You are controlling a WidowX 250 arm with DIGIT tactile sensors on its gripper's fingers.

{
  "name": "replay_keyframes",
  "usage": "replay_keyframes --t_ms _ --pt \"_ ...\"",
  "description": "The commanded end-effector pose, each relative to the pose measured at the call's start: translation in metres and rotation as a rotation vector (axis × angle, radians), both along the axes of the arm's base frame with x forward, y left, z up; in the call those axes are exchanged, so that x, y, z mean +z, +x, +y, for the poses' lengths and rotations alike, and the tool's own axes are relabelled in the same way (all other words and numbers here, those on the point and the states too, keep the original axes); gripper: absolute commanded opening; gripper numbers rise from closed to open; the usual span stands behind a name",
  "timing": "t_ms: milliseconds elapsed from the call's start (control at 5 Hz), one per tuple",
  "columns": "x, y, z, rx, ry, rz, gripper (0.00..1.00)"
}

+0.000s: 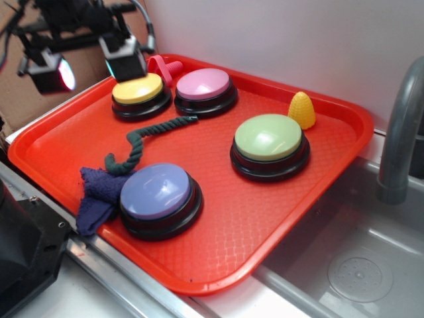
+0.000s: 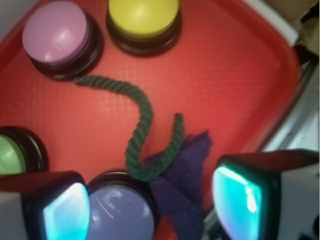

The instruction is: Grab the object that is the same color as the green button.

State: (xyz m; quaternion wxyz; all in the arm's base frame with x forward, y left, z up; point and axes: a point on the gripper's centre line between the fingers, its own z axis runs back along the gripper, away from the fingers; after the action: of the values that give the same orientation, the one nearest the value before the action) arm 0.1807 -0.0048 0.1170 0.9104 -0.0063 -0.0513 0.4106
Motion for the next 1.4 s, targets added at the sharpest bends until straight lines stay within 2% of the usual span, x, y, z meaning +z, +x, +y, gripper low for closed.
replay_keyframes --t_ms 0,200,400,800,1000,1200 --pt "-0.046 0.015 0.012 0.088 0.029 0.001 1.00" --pt "-0.066 0.019 0.014 0.098 0.039 0.008 1.00" --pt "-0.077 0.021 0.013 0.099 0.044 0.020 0.01" --pt "-0.087 0.029 0.016 0.117 0.038 0.022 0.00" --pt "-0.063 0.038 0.025 -0.001 0.049 0.035 0.00" --pt "-0.019 0.051 0.032 -0.194 0.068 0.046 0.00"
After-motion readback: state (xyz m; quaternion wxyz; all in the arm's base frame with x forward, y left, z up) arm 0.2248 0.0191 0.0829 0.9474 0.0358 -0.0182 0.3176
